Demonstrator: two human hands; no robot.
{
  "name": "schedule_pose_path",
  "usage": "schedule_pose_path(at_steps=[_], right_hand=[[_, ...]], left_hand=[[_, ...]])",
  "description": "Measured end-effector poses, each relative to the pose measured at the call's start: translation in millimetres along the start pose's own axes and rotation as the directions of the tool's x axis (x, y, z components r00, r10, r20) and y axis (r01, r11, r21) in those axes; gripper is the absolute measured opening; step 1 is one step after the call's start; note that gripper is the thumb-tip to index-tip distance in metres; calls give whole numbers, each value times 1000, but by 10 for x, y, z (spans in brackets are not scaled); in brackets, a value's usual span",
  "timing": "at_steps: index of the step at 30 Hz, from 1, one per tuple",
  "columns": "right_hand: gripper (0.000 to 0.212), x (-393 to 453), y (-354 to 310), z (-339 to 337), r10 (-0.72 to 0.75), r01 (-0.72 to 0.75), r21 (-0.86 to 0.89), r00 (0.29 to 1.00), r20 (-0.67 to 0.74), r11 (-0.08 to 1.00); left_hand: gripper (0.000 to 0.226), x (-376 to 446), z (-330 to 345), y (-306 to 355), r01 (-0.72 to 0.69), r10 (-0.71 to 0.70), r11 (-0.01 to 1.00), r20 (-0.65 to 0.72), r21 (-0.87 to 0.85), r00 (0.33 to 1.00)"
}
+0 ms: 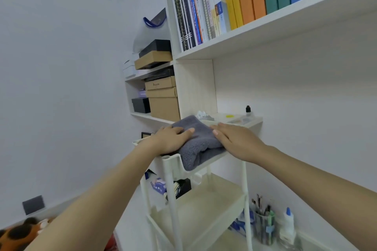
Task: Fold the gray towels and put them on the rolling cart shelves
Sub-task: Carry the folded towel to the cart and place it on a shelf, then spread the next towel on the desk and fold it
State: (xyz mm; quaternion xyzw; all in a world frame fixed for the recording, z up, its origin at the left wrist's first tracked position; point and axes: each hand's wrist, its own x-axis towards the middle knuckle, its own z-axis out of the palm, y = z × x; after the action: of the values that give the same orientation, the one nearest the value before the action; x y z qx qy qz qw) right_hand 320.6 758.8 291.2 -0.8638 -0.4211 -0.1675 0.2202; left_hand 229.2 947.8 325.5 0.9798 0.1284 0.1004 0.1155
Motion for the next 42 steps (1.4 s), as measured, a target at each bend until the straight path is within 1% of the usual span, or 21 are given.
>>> schedule_pose_path(at_steps=[2,3,5,6,8,10,13,15,17,19,21,23,26,27,30,31,32,34,36,40,42], right_hand=[[46,-161,-64,-53,-47,43,-37,993,-111,998],[47,-247,-91,-84,-61,51,-61,985,-159,997],[55,-407,-135,-151,-61,41,-92,970,-234,995],[59,-511,-143,-194,-54,23,-117,962,-269,993],[64,-724,-138,-274,-45,-24,-183,930,-365,983],[58,-981,-98,-342,-26,-97,-230,876,-481,968],[49,-1442,-14,-460,27,-208,-244,811,-585,947],[46,-1850,85,-559,71,-297,-258,770,-634,919],[43,-2200,160,-613,97,-353,-250,728,-679,902],[41,-2742,296,-693,182,-473,-239,683,-708,848],[39,-3211,409,-720,237,-562,-230,636,-734,795],[38,-3804,503,-744,340,-680,-202,574,-745,705],[40,-4618,573,-728,457,-811,-159,465,-758,563],[40,-5056,567,-757,521,-868,-128,399,-755,480],[42,-5824,578,-697,587,-933,-86,289,-756,349],[42,-6193,568,-709,625,-958,-53,225,-747,282],[42,-6496,573,-706,654,-973,-10,164,-738,232],[35,-6939,585,-671,670,-985,60,65,-739,161],[29,-7544,572,-707,721,-984,170,-84,-688,48],[32,-8414,661,-865,768,-940,329,-275,-578,-89],[33,-8760,720,-968,778,-918,375,-330,-535,-132]], left_hand=[[64,-137,-25,87,-94,80,985,-99,-148,992],[62,-186,-33,144,-149,122,973,-156,-175,980],[74,-282,-27,285,-246,213,961,-231,-125,949],[78,-339,-3,385,-269,242,959,-237,-91,941],[67,-490,94,614,-274,259,961,-221,-37,940],[57,-646,251,859,-318,310,948,-226,-2,924],[57,-842,547,1211,-423,408,906,-248,-8,878],[56,-944,814,1508,-501,480,863,-203,-65,853],[55,-1069,1043,1729,-568,543,816,-193,-108,817],[54,-1230,1364,2128,-653,636,728,-151,-208,757],[51,-1398,1648,2428,-685,685,661,-126,-307,717],[48,-1662,1979,2807,-705,744,586,-80,-400,664],[45,-2043,2449,3291,-715,816,495,-17,-494,577],[44,-2320,2632,3563,-711,850,457,26,-534,527],[41,-2757,3041,3952,-657,883,409,93,-633,459],[41,-3017,3193,4166,-641,897,401,140,-654,419],[42,-3227,3339,4325,-625,903,406,189,-666,386],[43,-3508,3606,4545,-603,910,409,252,-685,331],[43,-3981,3881,4901,-588,911,412,309,-696,273],[38,-4636,4302,5550,-534,886,461,405,-708,227],[34,-4881,4461,5830,-497,872,486,436,-719,222]])
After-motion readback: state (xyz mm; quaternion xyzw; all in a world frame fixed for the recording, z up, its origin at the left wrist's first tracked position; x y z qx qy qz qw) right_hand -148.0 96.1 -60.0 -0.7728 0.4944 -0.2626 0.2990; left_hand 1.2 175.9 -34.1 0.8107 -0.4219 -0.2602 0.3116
